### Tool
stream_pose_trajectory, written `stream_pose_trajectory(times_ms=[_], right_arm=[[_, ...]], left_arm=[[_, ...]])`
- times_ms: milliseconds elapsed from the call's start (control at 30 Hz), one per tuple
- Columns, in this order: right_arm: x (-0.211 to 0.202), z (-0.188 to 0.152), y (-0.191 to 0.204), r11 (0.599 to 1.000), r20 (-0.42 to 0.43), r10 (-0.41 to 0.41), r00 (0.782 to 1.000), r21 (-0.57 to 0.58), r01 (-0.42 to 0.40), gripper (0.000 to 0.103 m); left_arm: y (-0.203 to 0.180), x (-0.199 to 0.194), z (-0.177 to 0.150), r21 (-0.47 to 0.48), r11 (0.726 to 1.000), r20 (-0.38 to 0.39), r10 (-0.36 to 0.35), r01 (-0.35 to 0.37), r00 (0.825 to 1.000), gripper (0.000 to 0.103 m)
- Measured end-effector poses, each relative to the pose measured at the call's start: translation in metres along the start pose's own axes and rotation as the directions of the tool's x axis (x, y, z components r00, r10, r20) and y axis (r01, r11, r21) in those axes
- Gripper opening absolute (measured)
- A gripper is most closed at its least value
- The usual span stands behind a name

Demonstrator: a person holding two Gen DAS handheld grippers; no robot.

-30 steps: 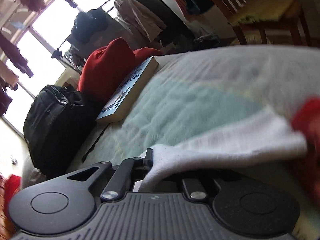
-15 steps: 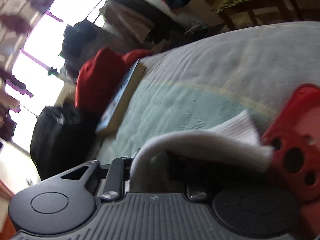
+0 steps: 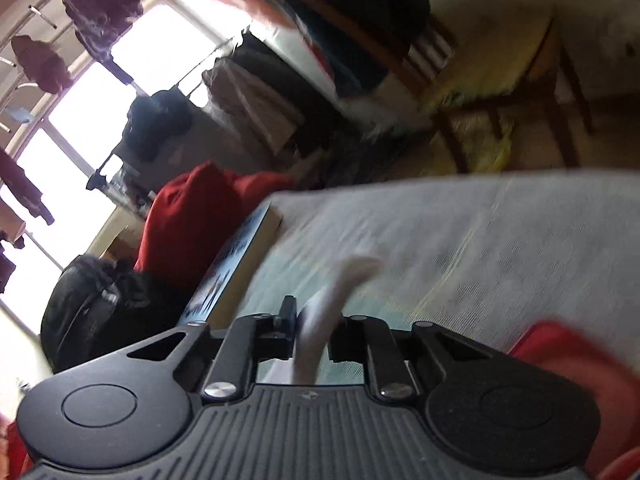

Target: Fold clothes

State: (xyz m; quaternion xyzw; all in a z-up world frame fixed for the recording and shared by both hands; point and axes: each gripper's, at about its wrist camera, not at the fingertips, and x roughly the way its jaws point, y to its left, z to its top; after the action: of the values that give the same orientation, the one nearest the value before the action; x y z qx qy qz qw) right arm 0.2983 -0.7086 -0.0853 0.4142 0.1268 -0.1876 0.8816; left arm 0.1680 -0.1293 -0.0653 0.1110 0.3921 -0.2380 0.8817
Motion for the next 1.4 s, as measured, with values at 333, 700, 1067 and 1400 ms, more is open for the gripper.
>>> stream_pose_trajectory(times_ms=[333,700,1067,1400], right_arm=[[0.004,-0.021,0.051,0.984,-0.178,-0.032,0.983,-0.181,-0.001,0.072],[0.02,-0.199,0.199,0.624,-0.56,-0.014,0.828,-0.653,-0.431,0.078],[-0.035,-0.175,0.193,0.607,-0.529,0.044,0.847,-0.659,-0.443,0.085],[-0.083,-0.269,0.229,0.393,-0.677,0.079,0.732,-0.654,-0.647,0.09]], left_arm=[[-0.003,0.0,0.0,0.012,1.0,0.009,0.001,-0.001,1.0,0.102],[0.007,-0.006,-0.004,0.016,0.999,0.014,0.049,-0.049,0.999,0.102],[0.027,-0.016,-0.011,-0.015,0.997,0.042,0.071,-0.071,0.997,0.102],[0.043,-0.029,-0.018,-0.027,0.99,0.056,0.136,-0.135,0.989,0.102]])
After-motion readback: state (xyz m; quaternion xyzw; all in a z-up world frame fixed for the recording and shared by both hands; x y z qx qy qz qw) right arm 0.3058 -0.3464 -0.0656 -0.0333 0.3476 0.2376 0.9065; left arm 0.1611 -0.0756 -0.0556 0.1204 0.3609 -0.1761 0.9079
